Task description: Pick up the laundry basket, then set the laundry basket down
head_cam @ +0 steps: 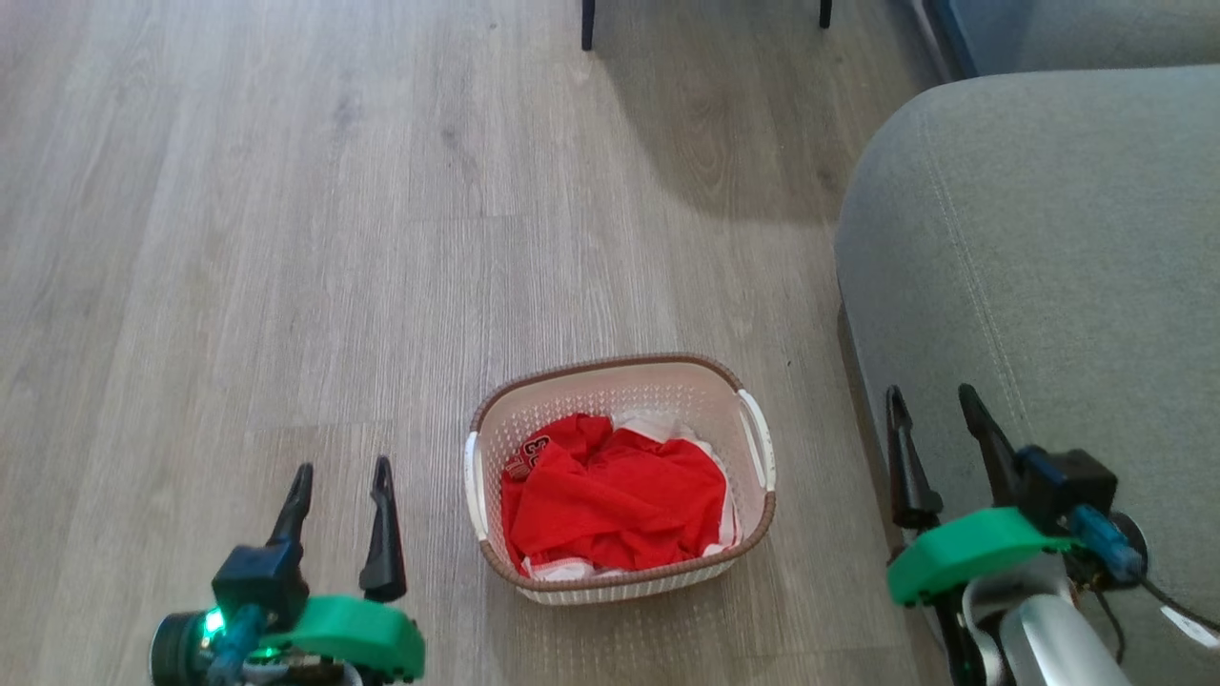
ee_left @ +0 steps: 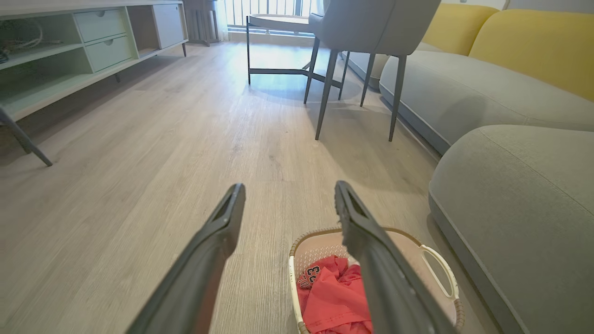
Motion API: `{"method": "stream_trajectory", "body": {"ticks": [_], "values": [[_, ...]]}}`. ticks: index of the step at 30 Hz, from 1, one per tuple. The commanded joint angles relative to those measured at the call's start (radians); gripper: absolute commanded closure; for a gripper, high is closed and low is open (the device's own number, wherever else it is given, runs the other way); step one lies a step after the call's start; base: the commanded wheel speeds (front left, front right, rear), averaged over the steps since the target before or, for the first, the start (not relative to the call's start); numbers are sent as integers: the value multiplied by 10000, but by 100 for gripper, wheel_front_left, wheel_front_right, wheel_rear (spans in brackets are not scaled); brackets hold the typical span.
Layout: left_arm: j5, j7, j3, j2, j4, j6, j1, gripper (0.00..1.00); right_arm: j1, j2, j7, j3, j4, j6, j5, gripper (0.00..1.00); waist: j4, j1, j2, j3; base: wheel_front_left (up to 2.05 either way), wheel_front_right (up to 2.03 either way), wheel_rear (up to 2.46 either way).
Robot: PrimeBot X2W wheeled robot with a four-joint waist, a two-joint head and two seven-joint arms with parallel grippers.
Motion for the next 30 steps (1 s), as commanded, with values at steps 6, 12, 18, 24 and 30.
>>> {"method": "stream_trajectory", "body": {"ticks": [6, 12, 18, 24, 30], "values": [[164, -24, 488, -6, -701, 189, 137, 0, 377, 64, -47, 7, -762, -17, -118, 0, 5, 1, -1, -222, 0, 0, 0], [146, -24, 626, -8, -803, 209, 410, 0, 678, 64, -47, -5, -913, -17, -105, 0, -27, 1, -1, -362, 0, 0, 0], [190, -24, 694, -9, -780, 211, 447, 0, 690, 64, -47, -24, -925, -17, -127, 0, -38, 1, -1, -417, 0, 0, 0], [282, -24, 750, -10, -749, 228, 454, 0, 719, 64, -47, -21, -922, -17, -117, 0, -50, 1, -1, -495, 0, 0, 0], [8, 54, 360, -2, 99, 86, 763, 100, 1036, 131, 29, -202, -58, 0, 161, 100, -54, 1, -1, -501, 0, 0, 0]]}}
